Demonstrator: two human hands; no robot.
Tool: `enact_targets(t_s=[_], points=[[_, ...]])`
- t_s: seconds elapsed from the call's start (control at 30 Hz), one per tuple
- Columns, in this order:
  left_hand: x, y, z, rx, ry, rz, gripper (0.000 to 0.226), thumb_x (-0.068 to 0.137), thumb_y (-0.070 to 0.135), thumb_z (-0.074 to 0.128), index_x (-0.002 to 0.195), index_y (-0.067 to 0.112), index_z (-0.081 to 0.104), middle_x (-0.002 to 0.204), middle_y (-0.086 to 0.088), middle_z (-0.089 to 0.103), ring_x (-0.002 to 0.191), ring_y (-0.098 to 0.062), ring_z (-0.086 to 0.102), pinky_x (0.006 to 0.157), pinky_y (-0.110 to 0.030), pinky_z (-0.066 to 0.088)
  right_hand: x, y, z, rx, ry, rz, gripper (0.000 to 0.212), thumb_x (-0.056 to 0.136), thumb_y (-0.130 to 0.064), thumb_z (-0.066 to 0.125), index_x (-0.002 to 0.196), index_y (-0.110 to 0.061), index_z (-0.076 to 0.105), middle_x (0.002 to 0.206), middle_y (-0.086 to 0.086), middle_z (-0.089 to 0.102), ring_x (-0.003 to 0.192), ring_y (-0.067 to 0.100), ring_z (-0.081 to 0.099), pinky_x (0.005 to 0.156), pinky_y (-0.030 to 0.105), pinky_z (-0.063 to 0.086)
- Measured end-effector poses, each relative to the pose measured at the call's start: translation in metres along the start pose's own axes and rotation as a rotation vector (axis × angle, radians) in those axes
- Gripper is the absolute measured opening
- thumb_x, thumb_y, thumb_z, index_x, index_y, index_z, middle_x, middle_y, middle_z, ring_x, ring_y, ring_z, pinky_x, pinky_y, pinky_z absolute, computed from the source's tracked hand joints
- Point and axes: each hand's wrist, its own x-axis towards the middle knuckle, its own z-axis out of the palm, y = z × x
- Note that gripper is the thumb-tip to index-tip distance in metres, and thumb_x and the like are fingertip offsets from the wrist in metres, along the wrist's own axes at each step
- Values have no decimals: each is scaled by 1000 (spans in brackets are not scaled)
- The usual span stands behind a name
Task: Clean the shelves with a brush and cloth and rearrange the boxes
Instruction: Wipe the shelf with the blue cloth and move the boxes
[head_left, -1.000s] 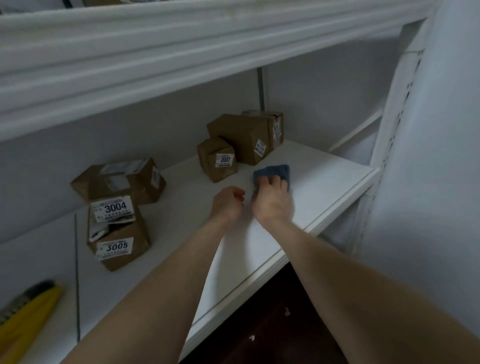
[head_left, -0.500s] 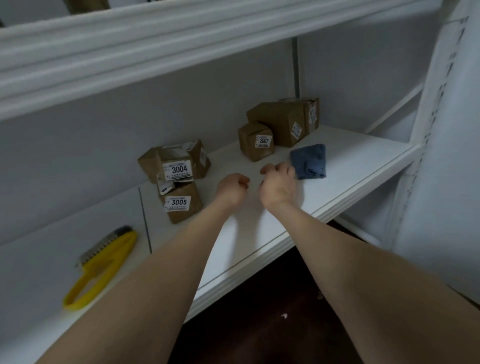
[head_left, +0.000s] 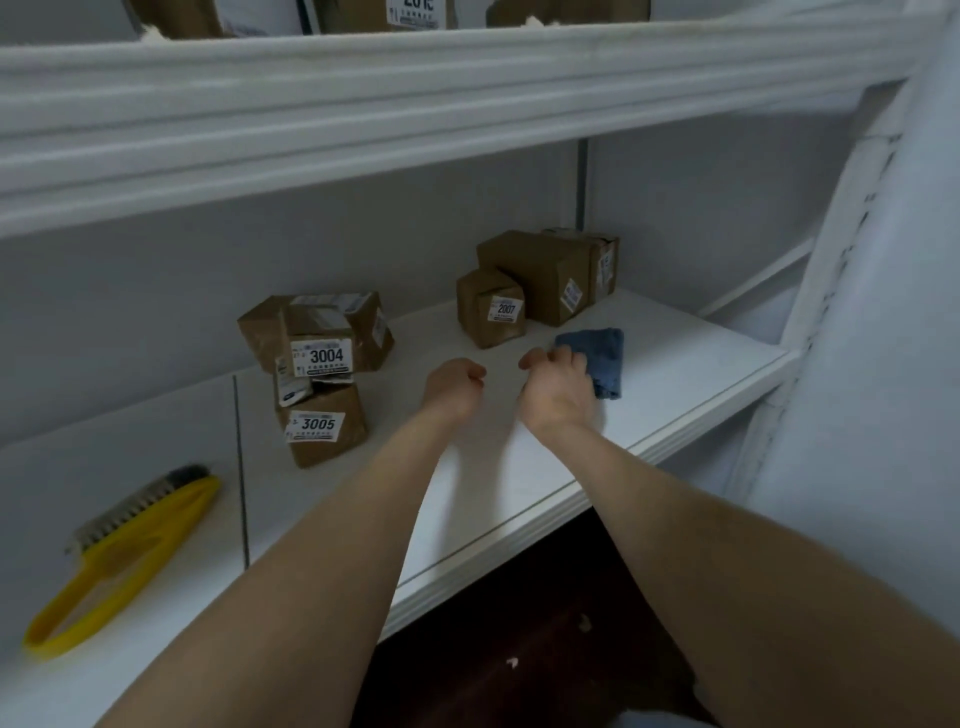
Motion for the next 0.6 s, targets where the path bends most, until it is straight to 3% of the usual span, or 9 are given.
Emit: enact_targets(t_s=[0.13, 0.33, 0.4, 0.53, 0.6], points=[[-15, 30, 6, 4, -51, 83, 35, 95, 3, 36, 121, 4, 59, 128, -21, 57, 120, -36, 52, 101, -44, 45, 3, 18, -23, -36, -2, 65, 42, 91, -11, 46, 133, -15, 48, 132, 15, 42, 124, 32, 36, 96, 40, 38], [-38, 32, 27, 138, -101, 198, 40, 95, 2, 36, 131, 5, 53, 135, -15, 53, 126, -28, 48, 108, -33, 37, -2, 23, -12, 35, -53, 83, 51, 89, -9, 49, 139, -11, 38, 136, 16, 35, 126, 32, 33, 96, 38, 36], [-38, 35, 35, 213, -147, 246, 40, 94, 3, 38, 131, 5, 54, 136, -13, 53, 127, -27, 48, 104, -30, 36, 3, 28, -10, 58, -39, 107, 50, 92, -15, 50, 140, -12, 37, 138, 16, 34, 128, 32, 32, 98, 39, 36], [-12, 54, 56, 267, -184, 332, 28, 94, 9, 44, 115, 0, 60, 117, -19, 63, 110, -34, 57, 81, -29, 42, 40, 43, -3, 35, -21, 116, 44, 98, -18, 40, 141, -12, 34, 146, 15, 27, 139, 30, 20, 110, 37, 26], [3, 59, 66, 280, -183, 333, 36, 98, 15, 42, 132, 6, 50, 129, -15, 57, 118, -29, 53, 93, -30, 41, 56, 50, 5, 28, -93, 150, 48, 99, -17, 40, 145, -14, 29, 151, 13, 21, 142, 28, 15, 112, 40, 26]])
